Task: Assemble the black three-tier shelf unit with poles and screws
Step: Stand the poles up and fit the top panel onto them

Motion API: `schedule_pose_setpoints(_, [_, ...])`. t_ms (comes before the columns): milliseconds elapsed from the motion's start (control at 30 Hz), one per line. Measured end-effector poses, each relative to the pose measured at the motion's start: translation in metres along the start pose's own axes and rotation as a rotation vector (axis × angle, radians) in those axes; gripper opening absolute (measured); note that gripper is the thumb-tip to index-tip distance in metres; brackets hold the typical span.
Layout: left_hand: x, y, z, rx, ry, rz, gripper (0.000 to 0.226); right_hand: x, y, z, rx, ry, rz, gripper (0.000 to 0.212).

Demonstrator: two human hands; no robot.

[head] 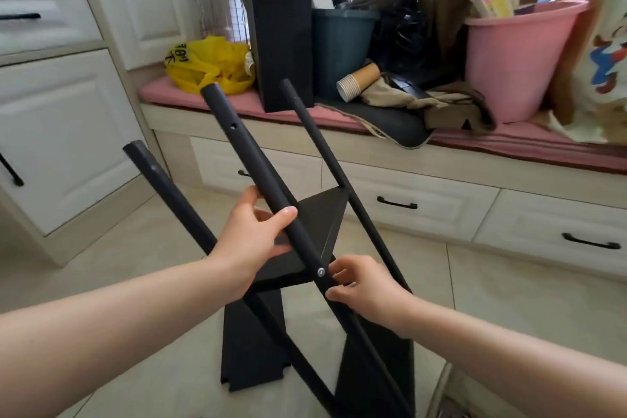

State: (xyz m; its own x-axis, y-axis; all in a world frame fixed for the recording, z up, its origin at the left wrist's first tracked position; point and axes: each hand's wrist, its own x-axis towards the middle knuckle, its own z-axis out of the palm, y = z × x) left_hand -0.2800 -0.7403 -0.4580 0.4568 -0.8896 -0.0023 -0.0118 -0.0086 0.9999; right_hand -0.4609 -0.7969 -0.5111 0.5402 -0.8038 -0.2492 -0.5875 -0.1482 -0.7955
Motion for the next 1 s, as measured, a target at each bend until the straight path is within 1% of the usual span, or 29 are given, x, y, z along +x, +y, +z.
schedule_pose_setpoints(167, [-0.022,0.011,0.024,0.130,-0.147,0.074,0.024,-0.031,0.008,0.000,0.113,0.023,0.085,0.020])
schedule_pose_setpoints(300, [-0.037,0.010,0.041,0.219,-0.231,0.176,0.021,-0.051,0.018,0.000,0.098,0.089,0.097,0.012])
schedule_pose_setpoints(400, [-0.050,0.005,0.051,0.285,-0.267,0.229,0.023,-0.063,0.024,-0.002,0.100,0.086,0.128,0.021])
schedule_pose_setpoints(500, [-0.063,-0.002,0.061,0.349,-0.295,0.286,0.026,-0.074,0.032,-0.005,0.173,0.062,0.177,0.033])
schedule_pose_setpoints(567, [-0.071,-0.007,0.068,0.385,-0.307,0.344,0.027,-0.081,0.039,-0.010,0.220,0.061,0.196,0.033])
schedule_pose_setpoints(633, [-0.078,-0.011,0.077,0.384,-0.319,0.386,0.027,-0.088,0.046,-0.015,0.208,0.085,0.194,0.031])
schedule_pose_setpoints(733, [-0.082,-0.017,0.091,0.392,-0.332,0.402,0.027,-0.090,0.050,-0.019,0.131,0.170,0.153,0.030])
schedule_pose_setpoints(867, [-0.078,-0.024,0.101,0.369,-0.334,0.382,0.028,-0.080,0.054,-0.021,0.055,0.220,0.121,0.038])
schedule_pose_setpoints(1000, [-0.072,-0.024,0.102,0.439,-0.418,0.393,0.029,-0.077,0.067,-0.026,-0.014,0.240,0.064,0.027])
